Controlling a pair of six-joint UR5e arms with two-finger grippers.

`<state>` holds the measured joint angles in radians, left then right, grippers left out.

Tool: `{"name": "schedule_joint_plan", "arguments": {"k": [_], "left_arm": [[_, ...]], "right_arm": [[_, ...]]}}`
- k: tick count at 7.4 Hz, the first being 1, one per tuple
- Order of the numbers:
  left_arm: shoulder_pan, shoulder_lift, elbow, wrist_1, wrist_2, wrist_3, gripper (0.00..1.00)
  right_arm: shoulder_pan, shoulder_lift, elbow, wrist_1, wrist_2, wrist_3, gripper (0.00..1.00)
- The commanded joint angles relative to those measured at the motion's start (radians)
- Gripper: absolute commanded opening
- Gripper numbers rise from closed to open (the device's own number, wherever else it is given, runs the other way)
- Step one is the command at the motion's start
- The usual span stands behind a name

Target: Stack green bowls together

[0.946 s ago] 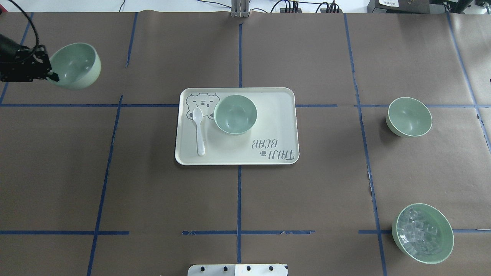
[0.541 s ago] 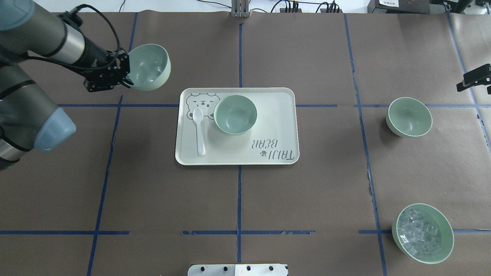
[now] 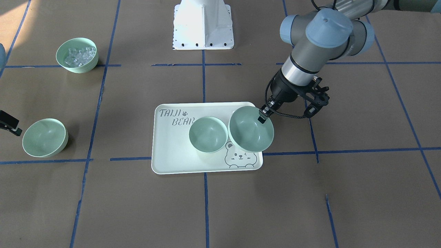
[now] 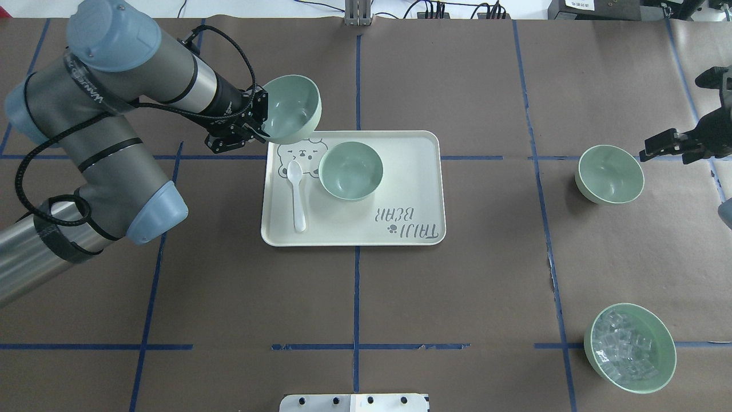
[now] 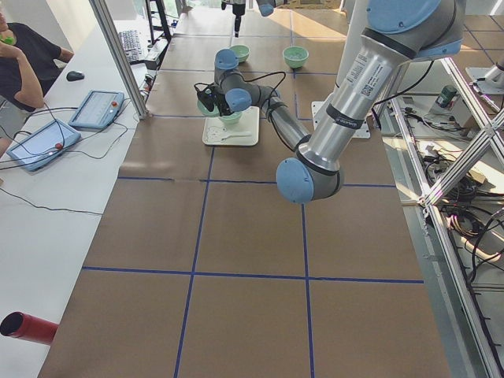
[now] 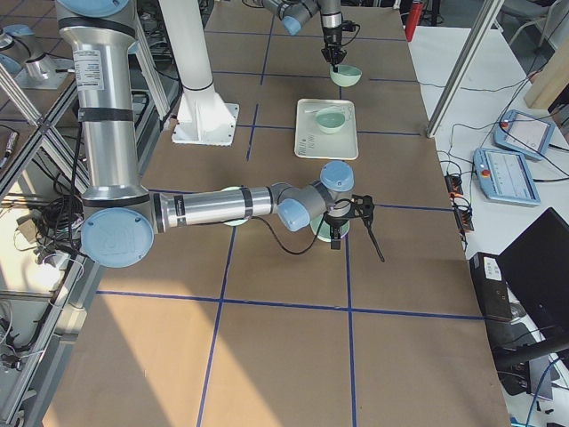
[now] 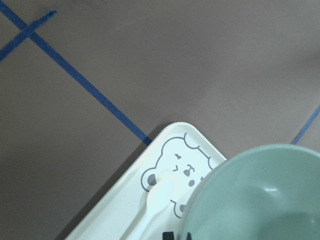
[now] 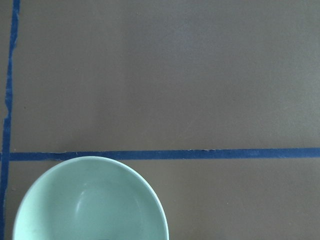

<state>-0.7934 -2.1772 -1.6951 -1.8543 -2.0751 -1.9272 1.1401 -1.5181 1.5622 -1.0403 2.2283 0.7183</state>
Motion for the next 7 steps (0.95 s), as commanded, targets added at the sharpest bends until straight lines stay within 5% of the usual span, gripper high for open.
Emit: {"name": "schedule_joint_plan", "arguments": {"k": [1, 2, 3, 4, 5, 7], "left_arm": [[0.025, -0.045, 0.023, 0.001, 0.022, -0.027, 0.0], [0.037, -0.058, 0.037, 0.001, 0.048, -0.027, 0.0], [0.04, -0.07, 0.055, 0.0, 0.056, -0.027, 0.0], [0.042, -0.069, 0.055, 0.0, 0.056, -0.027, 0.0], [0.052, -0.069, 0.057, 0.0, 0.058, -0.029, 0.0], [0.075, -0.072, 0.066, 0.0, 0.082, -0.03, 0.0]], "right_arm": [[-0.065, 0.009, -0.096, 0.118, -0.033, 0.053, 1.0], [-0.091, 0.012, -0.103, 0.12, -0.036, 0.059, 1.0], [-0.097, 0.012, -0.103, 0.12, -0.033, 0.061, 0.87], [-0.095, 0.013, -0.097, 0.12, -0.018, 0.062, 0.24], [-0.095, 0.013, -0.094, 0.12, -0.015, 0.05, 0.0], [-0.091, 0.009, -0.094, 0.123, 0.004, 0.044, 0.0]]}}
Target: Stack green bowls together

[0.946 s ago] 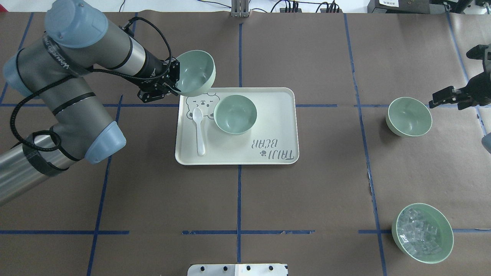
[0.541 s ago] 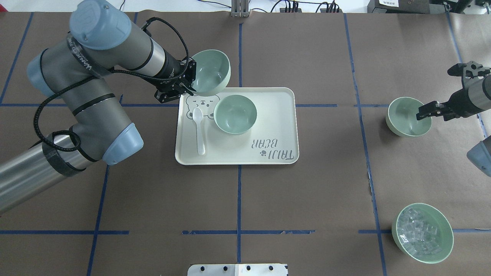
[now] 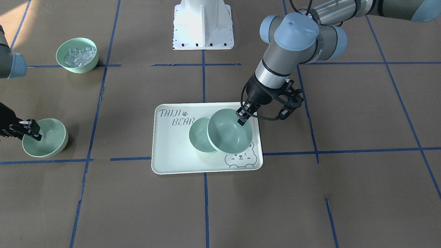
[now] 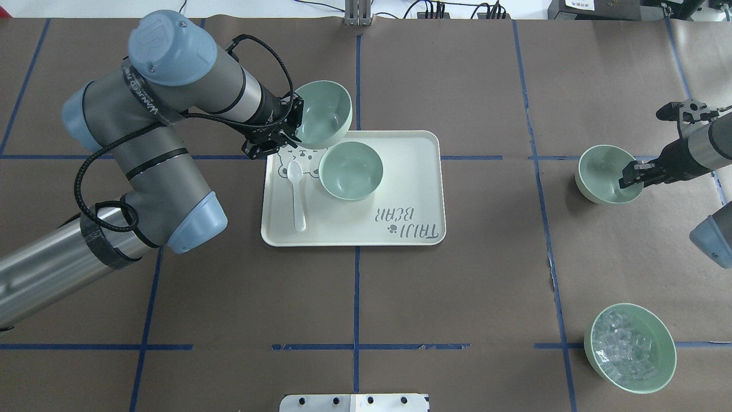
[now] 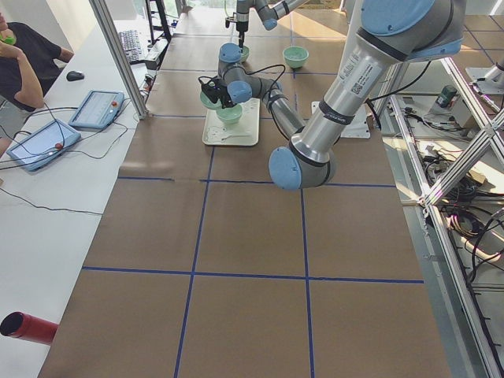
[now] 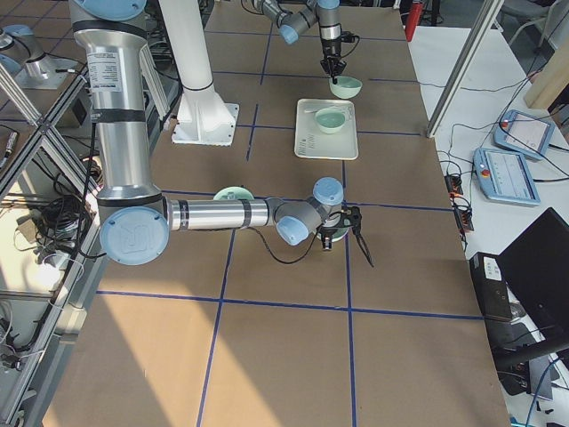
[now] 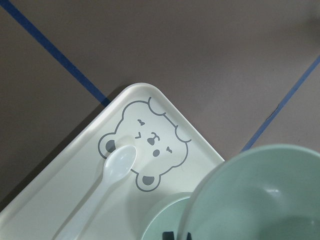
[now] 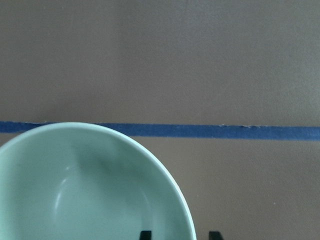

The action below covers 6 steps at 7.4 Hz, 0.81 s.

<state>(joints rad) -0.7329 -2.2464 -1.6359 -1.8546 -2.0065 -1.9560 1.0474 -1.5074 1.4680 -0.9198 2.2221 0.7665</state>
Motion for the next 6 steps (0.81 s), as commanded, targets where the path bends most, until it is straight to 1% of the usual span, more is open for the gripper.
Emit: {"name": "schedule_joint_plan", "arguments": {"k": [1, 2, 3, 4, 5, 6], "left_arm": [[0.024, -0.008, 0.011, -0.005, 0.015, -0.02, 0.0], [0.033, -0.04, 0.049, -0.005, 0.024, -0.032, 0.0], [0.067, -0.062, 0.076, -0.003, 0.076, -0.034, 0.0], [0.101, -0.062, 0.08, -0.003, 0.121, -0.032, 0.0], [0.101, -0.062, 0.084, -0.003, 0.126, -0.031, 0.0], [0.102, -0.058, 0.084, -0.003, 0.126, -0.027, 0.0]], "right_arm": [[0.003, -0.002, 0.008, 0.004, 0.016, -0.004, 0.0], [0.019, -0.001, 0.014, 0.004, 0.042, -0.003, 0.0], [0.055, 0.006, 0.015, -0.001, 0.089, -0.003, 0.0], [0.089, 0.015, 0.015, -0.002, 0.134, -0.001, 0.0], [0.115, 0.035, 0.014, -0.011, 0.174, 0.008, 0.0], [0.121, 0.041, 0.014, -0.011, 0.185, 0.011, 0.0]]}}
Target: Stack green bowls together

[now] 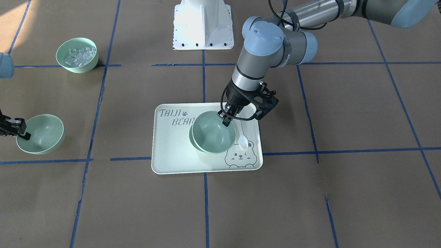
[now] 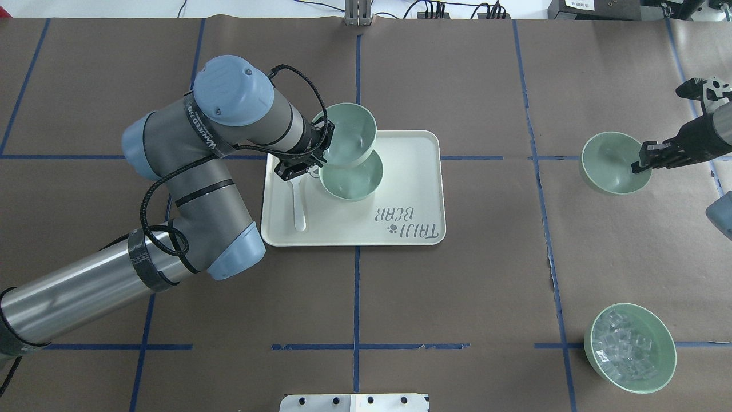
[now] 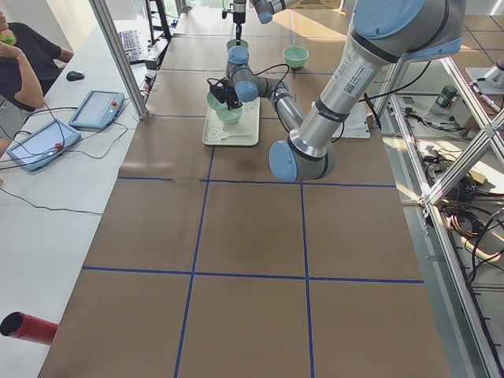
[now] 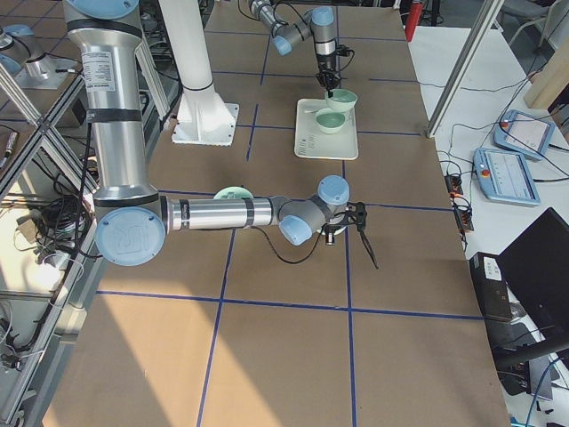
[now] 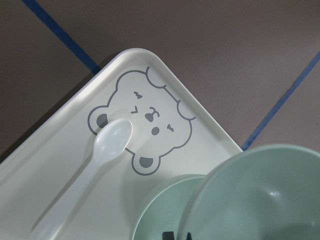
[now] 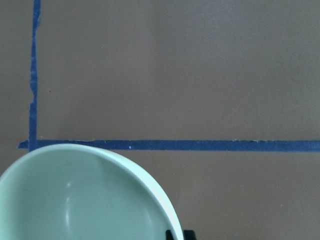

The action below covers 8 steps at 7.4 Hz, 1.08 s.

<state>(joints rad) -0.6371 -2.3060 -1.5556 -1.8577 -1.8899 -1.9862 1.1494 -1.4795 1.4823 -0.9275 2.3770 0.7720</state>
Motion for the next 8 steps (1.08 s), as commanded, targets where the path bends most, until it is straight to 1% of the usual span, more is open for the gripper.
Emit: {"name": "schedule_joint_plan", "arguments": {"k": [1, 6, 7, 8], "left_arm": [[0.007, 0.007, 0.0, 0.002, 0.011, 0.012, 0.0], [0.043, 0.0, -0.006, 0.0, 0.012, 0.015, 0.0], [0.043, 0.007, -0.004, 0.0, 0.012, 0.015, 0.01], [0.042, 0.011, -0.001, 0.0, 0.012, 0.015, 0.68]], "right_arm": [[0.023, 0.018, 0.0, -0.005, 0.03, 0.007, 0.0], [0.038, 0.034, 0.0, -0.011, 0.039, 0.01, 0.0], [0.042, 0.05, 0.006, -0.039, 0.047, 0.01, 0.0], [0.044, 0.051, 0.021, -0.066, 0.047, 0.01, 0.0]]}}
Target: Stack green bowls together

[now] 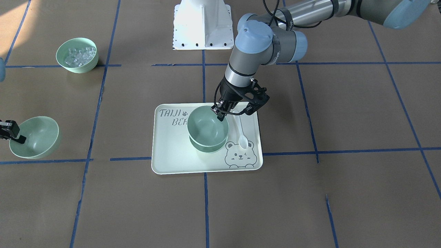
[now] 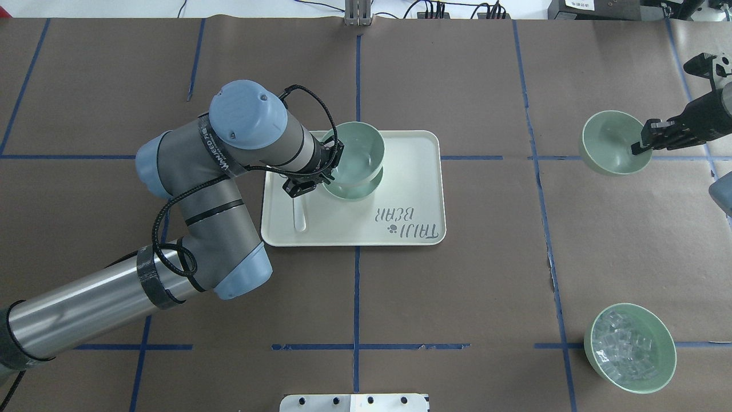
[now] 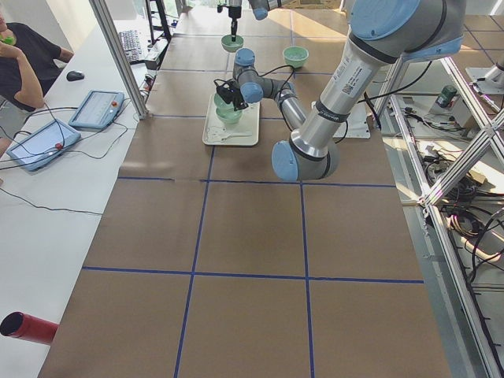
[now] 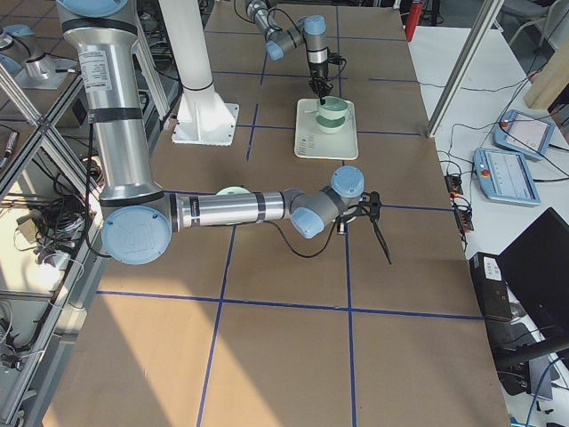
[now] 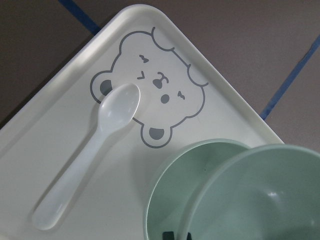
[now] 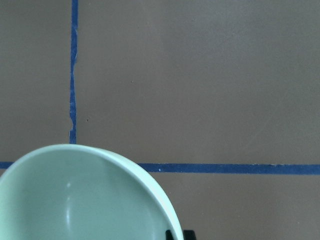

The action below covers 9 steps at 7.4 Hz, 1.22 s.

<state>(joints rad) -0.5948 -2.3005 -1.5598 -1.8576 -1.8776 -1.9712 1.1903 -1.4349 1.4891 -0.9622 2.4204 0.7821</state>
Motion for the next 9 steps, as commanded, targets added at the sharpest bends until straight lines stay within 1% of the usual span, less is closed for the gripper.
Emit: {"name": "schedule_joint_plan", "arguments": {"k": [1, 3, 4, 5, 6, 7, 8, 9], "left_arm": [[0.0, 0.012, -0.008, 0.002, 0.017, 0.0, 1.0], [-0.006, 0.018, -0.026, 0.008, 0.023, 0.003, 1.0], [-0.016, 0.045, -0.072, 0.03, 0.022, 0.04, 1.0], [-0.043, 0.053, -0.121, 0.116, 0.017, 0.157, 1.0], [-0.084, 0.055, -0.164, 0.196, 0.011, 0.252, 1.0], [-0.141, 0.077, -0.227, 0.245, -0.003, 0.362, 1.0], [-0.196, 0.122, -0.261, 0.28, -0.067, 0.479, 1.0], [-0.282, 0.139, -0.264, 0.32, -0.104, 0.629, 1.0]], "right_arm": [[0.003, 0.008, 0.017, -0.035, 0.003, 0.0, 0.0], [0.002, 0.011, 0.04, -0.053, 0.003, 0.002, 0.0], [0.002, 0.033, 0.071, -0.082, 0.003, 0.002, 0.0], [-0.011, 0.071, 0.126, -0.167, 0.003, 0.006, 0.0], [-0.055, 0.123, 0.193, -0.243, 0.003, 0.097, 0.0], [-0.134, 0.211, 0.209, -0.257, -0.012, 0.247, 0.0], [-0.205, 0.273, 0.206, -0.259, -0.058, 0.352, 0.0], [-0.286, 0.337, 0.2, -0.26, -0.134, 0.435, 0.0]]}}
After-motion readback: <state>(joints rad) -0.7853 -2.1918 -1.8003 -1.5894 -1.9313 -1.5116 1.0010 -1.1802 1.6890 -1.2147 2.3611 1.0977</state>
